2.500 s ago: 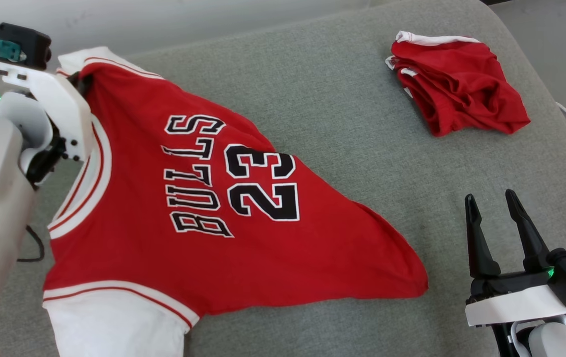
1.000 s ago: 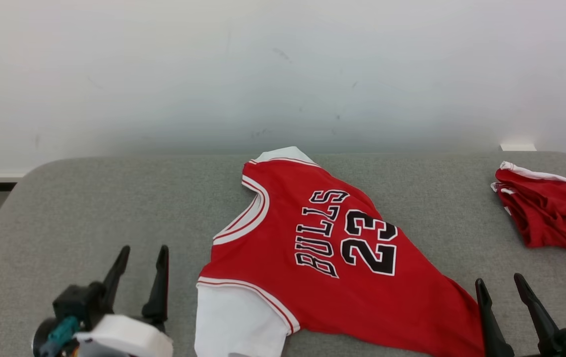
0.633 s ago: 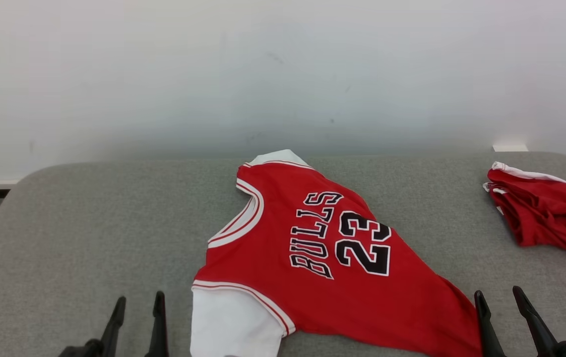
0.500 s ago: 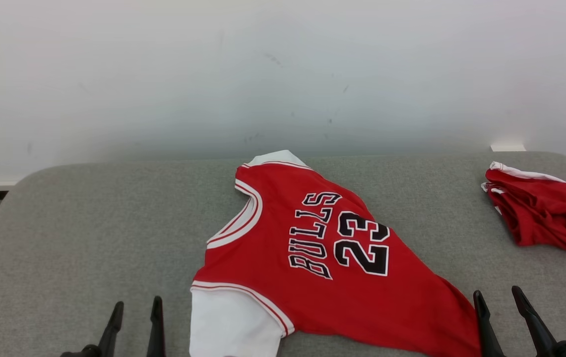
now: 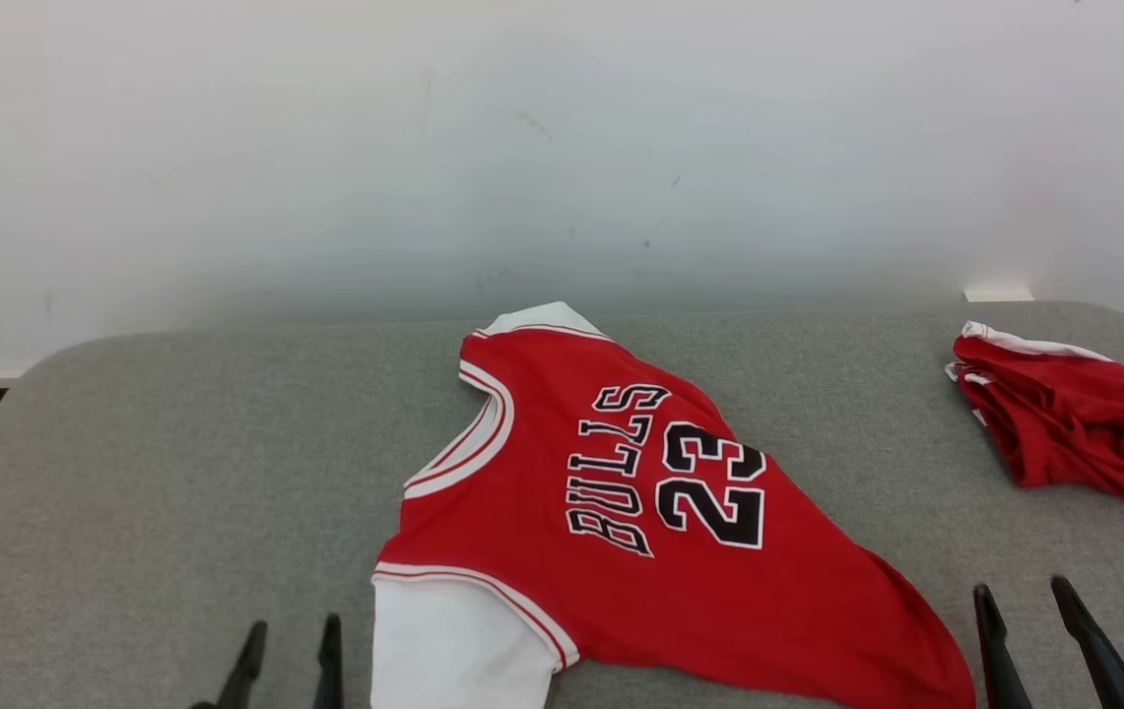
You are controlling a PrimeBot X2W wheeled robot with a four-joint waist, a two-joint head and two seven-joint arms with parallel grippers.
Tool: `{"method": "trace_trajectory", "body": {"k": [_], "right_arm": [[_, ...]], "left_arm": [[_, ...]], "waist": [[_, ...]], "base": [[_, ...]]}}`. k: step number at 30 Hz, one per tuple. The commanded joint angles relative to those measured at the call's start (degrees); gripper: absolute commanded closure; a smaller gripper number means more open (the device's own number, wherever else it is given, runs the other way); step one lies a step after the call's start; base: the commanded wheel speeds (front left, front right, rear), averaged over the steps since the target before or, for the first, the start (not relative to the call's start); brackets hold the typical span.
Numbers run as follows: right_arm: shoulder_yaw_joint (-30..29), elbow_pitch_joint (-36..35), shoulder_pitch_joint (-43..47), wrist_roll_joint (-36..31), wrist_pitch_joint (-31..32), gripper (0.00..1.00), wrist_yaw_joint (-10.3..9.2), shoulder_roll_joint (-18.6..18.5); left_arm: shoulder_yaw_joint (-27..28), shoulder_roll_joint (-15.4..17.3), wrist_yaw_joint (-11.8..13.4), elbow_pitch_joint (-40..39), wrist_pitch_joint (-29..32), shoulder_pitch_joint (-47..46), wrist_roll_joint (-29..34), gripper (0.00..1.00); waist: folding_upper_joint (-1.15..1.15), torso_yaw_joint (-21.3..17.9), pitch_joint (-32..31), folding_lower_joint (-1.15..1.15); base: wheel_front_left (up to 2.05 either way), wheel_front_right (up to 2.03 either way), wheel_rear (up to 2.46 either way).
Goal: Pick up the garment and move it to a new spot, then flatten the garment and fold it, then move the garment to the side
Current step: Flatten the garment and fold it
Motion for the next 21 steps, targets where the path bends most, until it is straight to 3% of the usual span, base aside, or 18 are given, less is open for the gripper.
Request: {"method": "trace_trajectory", "body": {"k": [1, 11, 21], "right_arm": [[-0.77, 1.58, 1.71, 0.89, 0.08, 0.0, -0.15, -1.03], [3.13, 15.24, -0.98, 5.23, 1.51, 0.0, -0.15, -4.15], [10.28, 28.27, -7.57, 11.27, 1.81, 0.0, -0.15, -5.09]], "left_arm": [[-0.39, -0.04, -0.55, 1.65, -0.03, 1.06, -0.31, 0.0], [-6.01, -0.14, -2.84, 12.29, 3.59, -1.09, -2.57, 0.0], [-8.65, -0.17, -2.21, 20.52, 9.99, -5.0, -3.43, 0.0]], "waist": [[0.0, 0.01, 0.04, 0.0], [0.0, -0.29, 0.57, 0.0], [0.0, 0.2, 0.69, 0.0]], "base": [[0.0, 0.0, 0.0], [0.0, 0.0, 0.0], [0.0, 0.0, 0.0]]}}
